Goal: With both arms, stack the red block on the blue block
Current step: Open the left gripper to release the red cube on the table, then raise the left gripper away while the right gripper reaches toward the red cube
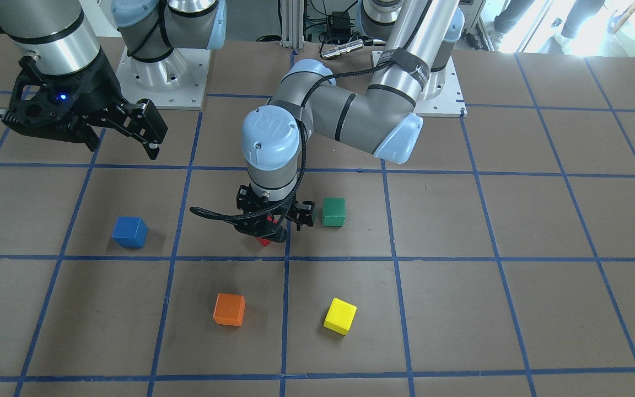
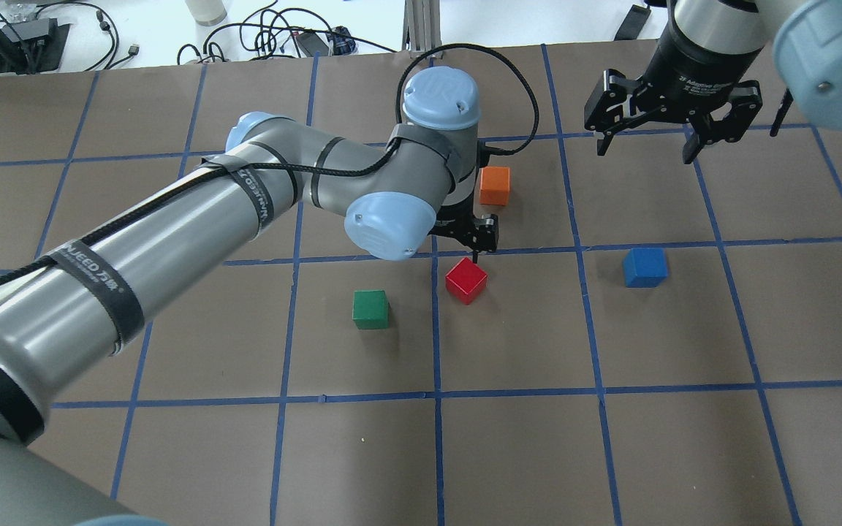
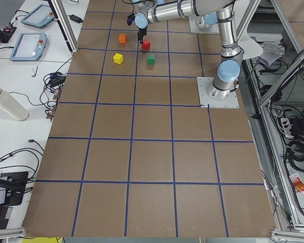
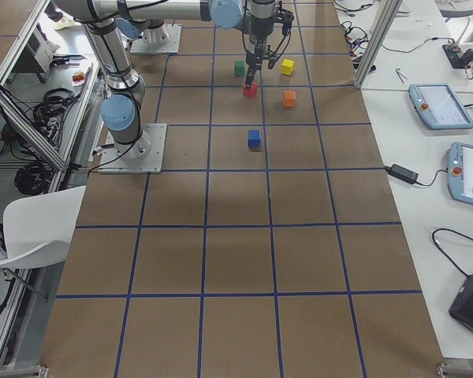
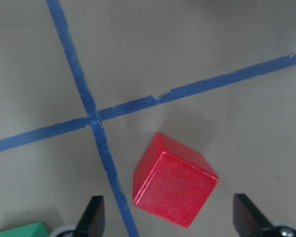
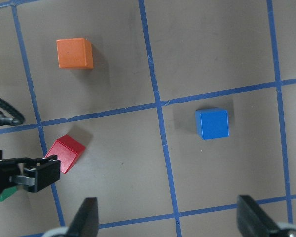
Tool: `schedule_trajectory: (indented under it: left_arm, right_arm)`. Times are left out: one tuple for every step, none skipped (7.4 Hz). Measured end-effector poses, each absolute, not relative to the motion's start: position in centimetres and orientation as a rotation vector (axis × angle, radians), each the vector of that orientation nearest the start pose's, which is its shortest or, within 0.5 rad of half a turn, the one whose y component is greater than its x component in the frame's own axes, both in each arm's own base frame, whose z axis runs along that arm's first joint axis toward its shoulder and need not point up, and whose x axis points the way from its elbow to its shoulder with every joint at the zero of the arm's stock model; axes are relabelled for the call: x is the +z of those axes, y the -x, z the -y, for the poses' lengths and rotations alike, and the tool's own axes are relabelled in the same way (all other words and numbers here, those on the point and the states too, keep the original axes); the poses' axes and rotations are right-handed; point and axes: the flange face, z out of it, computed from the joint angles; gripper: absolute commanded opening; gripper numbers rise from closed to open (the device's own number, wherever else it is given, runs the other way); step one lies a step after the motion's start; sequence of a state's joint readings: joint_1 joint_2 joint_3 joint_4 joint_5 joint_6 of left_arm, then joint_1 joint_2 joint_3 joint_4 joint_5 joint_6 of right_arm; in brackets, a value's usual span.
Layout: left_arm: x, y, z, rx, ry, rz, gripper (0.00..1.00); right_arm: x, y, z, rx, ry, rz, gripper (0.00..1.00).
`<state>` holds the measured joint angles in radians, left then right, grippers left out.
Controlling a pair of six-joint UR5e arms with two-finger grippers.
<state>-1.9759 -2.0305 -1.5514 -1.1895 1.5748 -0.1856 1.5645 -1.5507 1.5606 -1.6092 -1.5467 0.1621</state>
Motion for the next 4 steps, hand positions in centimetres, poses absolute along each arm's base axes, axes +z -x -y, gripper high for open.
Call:
schedule_trajectory:
  left_arm:
    - [30.6, 32.7, 55.6, 0.044, -0.246, -3.078, 1.00]
    - [34.3, 27.5, 57.6, 0.008, -0.156, -3.081, 1.00]
    - [38.0, 22.3, 59.1, -0.014, -0.095, -3.113, 1.00]
    - [41.4, 17.9, 59.6, -0.013, -0.052, -3.150, 1.00]
  right_arm:
    - [48.2, -13.8, 50.3, -0.025, -0.289, -3.093, 1.00]
    - [47.0, -15.1, 49.8, 0.012, -0.342, -3.083, 1.00]
    - [45.0, -17.1, 49.1, 0.047, -0.427, -3.074, 1.00]
    - [42.5, -19.2, 48.3, 0.058, -0.508, -3.067, 1.00]
